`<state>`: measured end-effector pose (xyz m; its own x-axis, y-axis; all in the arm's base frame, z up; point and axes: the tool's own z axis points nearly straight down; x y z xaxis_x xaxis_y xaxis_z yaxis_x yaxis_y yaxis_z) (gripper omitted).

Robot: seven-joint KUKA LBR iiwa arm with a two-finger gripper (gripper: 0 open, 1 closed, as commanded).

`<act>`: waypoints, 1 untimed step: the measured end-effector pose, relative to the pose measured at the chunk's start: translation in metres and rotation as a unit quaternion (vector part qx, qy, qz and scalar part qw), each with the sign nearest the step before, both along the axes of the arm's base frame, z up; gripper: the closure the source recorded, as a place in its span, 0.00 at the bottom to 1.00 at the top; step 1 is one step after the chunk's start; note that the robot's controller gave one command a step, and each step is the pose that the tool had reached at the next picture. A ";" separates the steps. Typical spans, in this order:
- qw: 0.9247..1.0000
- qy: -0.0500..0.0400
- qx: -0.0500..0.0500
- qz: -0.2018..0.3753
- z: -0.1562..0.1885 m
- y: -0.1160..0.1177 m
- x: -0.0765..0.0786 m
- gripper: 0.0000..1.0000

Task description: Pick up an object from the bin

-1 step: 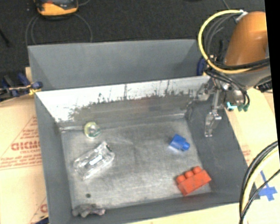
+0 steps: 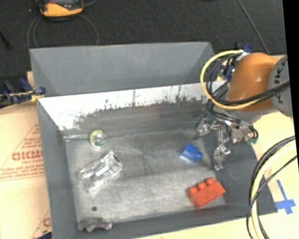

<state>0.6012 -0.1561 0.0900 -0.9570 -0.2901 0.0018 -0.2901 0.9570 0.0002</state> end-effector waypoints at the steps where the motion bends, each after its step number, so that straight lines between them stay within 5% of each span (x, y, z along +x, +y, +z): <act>1: 0.990 -0.007 -0.001 -0.140 -0.016 0.041 -0.010 0.00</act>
Offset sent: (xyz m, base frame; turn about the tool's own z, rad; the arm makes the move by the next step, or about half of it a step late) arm -0.0130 0.0427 -0.0200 0.2810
